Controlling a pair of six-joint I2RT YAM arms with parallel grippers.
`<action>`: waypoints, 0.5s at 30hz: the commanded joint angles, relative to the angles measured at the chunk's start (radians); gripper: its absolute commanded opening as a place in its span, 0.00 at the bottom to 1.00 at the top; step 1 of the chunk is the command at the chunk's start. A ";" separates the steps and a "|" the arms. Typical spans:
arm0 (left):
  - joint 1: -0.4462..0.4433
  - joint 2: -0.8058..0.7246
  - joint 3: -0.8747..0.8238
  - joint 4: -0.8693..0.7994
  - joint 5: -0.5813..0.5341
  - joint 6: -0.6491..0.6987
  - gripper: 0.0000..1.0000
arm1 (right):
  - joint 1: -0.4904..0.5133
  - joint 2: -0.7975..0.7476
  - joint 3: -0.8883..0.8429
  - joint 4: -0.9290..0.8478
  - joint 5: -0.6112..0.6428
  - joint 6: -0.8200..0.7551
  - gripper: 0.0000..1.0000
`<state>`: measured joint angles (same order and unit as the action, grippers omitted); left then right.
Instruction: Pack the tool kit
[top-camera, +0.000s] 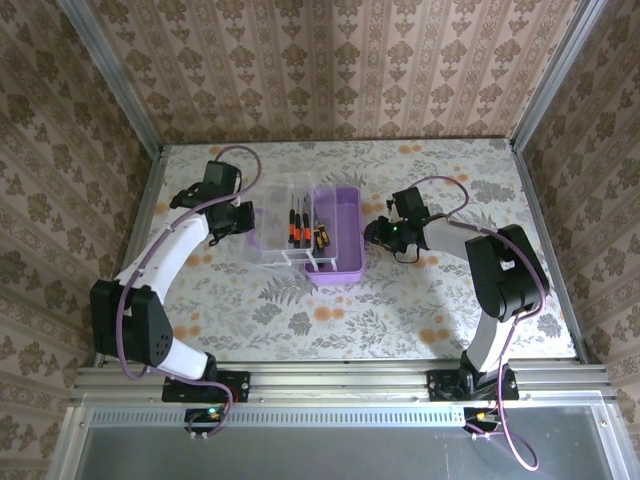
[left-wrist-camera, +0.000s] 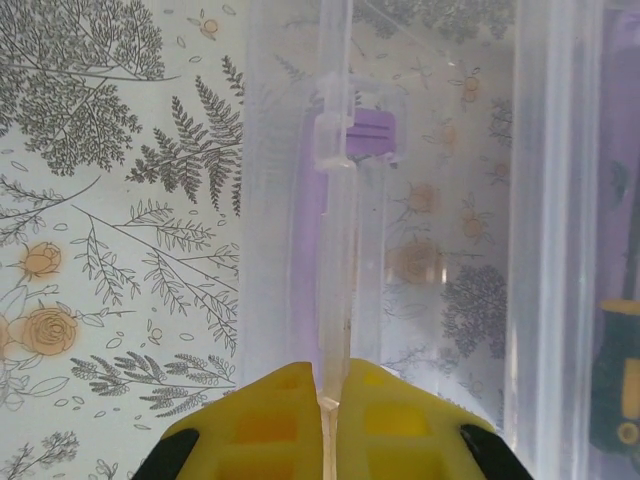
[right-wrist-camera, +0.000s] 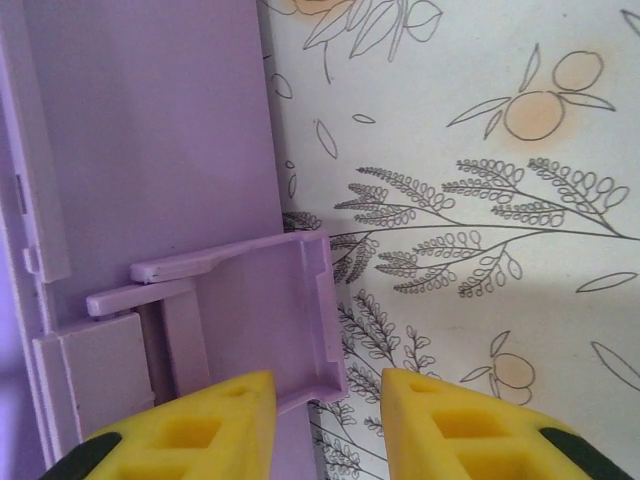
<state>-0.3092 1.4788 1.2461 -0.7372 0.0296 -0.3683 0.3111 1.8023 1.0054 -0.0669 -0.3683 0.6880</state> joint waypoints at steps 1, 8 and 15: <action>-0.071 -0.007 0.076 -0.063 0.070 -0.008 0.00 | 0.059 0.002 0.001 0.057 -0.081 0.019 0.35; -0.192 0.036 0.199 -0.113 0.070 -0.033 0.00 | 0.063 0.017 -0.001 0.068 -0.084 0.025 0.35; -0.286 0.107 0.266 -0.113 0.078 -0.058 0.08 | 0.063 0.031 -0.003 0.078 -0.086 0.027 0.34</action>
<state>-0.5411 1.5272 1.5032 -0.8299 -0.0158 -0.3962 0.3367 1.8084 1.0050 -0.0528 -0.3763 0.7082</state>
